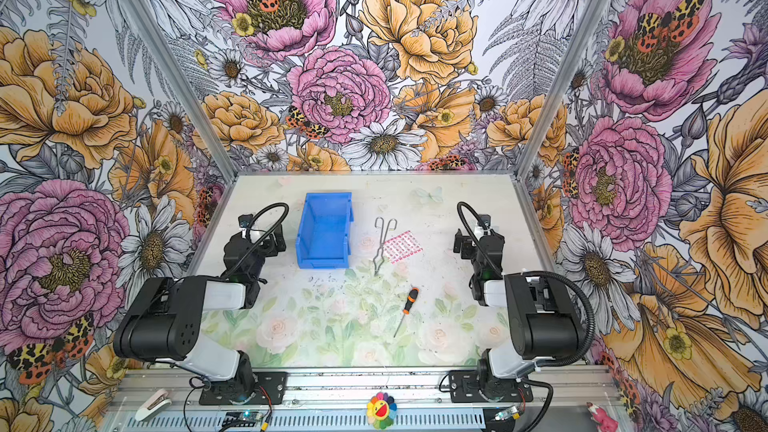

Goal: Put the screwdriver in the bin

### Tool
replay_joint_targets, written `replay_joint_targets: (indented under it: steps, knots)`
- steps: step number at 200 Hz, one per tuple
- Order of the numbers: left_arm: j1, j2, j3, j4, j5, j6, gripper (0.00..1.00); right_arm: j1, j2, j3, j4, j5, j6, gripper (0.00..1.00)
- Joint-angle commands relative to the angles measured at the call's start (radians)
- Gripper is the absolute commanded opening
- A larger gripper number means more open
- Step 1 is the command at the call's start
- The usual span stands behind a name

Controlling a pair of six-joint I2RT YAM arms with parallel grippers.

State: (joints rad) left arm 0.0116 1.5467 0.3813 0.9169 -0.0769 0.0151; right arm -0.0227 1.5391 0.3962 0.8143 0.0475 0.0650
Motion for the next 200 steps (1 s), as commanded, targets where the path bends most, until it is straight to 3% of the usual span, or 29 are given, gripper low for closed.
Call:
replay_joint_targets:
  steps: [1,200]
  knots:
    - [0.004,0.003,-0.001,0.013,0.023,-0.003,0.99,0.006,-0.007,-0.002,0.042,0.0,-0.005,0.99]
    - [0.003,0.003,-0.002,0.013,0.028,-0.001,0.99,-0.002,-0.006,0.001,0.036,-0.015,-0.001,0.99]
